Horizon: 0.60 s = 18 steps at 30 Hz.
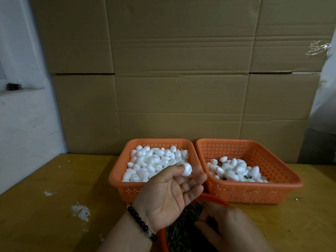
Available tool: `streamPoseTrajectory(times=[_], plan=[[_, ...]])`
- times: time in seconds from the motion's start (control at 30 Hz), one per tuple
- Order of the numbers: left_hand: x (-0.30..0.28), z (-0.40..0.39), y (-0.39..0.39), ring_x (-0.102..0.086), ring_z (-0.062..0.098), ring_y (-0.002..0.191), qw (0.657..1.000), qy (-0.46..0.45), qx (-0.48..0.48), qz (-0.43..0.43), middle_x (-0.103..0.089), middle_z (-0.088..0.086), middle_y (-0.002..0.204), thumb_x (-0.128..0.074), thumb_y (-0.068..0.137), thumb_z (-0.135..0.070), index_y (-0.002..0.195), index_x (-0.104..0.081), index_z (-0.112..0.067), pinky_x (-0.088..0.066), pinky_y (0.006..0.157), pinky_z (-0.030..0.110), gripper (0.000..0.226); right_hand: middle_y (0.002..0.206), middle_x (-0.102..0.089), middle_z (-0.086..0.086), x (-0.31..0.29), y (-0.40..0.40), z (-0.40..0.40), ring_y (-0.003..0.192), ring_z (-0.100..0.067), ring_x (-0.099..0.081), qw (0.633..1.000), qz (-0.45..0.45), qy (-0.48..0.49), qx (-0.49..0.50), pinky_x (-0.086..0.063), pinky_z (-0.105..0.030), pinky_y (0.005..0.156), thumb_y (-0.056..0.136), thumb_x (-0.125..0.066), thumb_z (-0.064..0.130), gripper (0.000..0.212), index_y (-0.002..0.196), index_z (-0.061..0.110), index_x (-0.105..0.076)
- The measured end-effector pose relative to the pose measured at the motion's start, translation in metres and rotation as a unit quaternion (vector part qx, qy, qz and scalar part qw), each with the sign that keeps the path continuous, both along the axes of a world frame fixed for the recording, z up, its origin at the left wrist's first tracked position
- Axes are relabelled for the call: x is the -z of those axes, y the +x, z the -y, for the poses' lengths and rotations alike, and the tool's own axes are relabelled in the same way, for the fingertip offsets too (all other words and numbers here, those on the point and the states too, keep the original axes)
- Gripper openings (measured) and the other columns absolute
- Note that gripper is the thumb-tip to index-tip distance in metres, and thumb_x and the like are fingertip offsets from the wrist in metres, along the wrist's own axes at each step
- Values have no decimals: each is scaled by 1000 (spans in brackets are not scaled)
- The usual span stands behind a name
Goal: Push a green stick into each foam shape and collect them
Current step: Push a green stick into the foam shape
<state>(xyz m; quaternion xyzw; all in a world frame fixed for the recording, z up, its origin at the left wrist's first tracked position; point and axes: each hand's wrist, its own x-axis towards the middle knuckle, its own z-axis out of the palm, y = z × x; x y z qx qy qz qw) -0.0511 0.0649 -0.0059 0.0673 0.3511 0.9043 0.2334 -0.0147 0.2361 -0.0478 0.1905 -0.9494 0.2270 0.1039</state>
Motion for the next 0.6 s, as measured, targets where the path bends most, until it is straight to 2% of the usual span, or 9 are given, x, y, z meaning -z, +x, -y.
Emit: streamPoseTrajectory(times=[0.13,0.27,0.43,0.5,0.6], plan=[[0,-2,1,-70,30,84,1000,12,-4,25,-69,20,96,-68,68,-11,108,-61,4,-59,66,34,43,74,-56,23,-2,0,-1,75,0,-59,1000,-10,-21,-2,-49,-20,69,79,-62,49,16,77,35,-56],[1,-3,-1,-66,25,72,997,46,-5,57,-64,16,83,-73,65,-9,104,-62,4,-58,60,32,43,70,-62,19,-7,1,-3,67,-3,-61,998,-30,-56,-1,-50,-22,61,75,-70,33,9,73,29,-62],[1,-3,-1,-64,22,71,998,43,11,54,-65,15,83,-72,66,-6,87,-74,2,-57,58,30,23,62,-61,19,-7,0,-6,59,1,-60,986,-118,-118,18,-44,-9,52,61,-80,3,34,66,31,-61],[2,-3,-1,-66,22,71,998,39,6,49,-67,16,85,-69,70,-5,89,-75,2,-57,59,30,22,64,-63,15,-7,-1,-8,59,0,-61,974,-153,-166,26,-44,-8,52,60,-82,-2,38,69,30,-65],[3,-3,-2,-68,24,73,998,43,-15,44,-68,17,90,-67,72,-3,107,-64,3,-58,62,31,36,72,-67,16,-9,-2,-10,62,-2,-64,950,-209,-233,23,-49,-13,56,64,-83,-2,39,75,32,-70]])
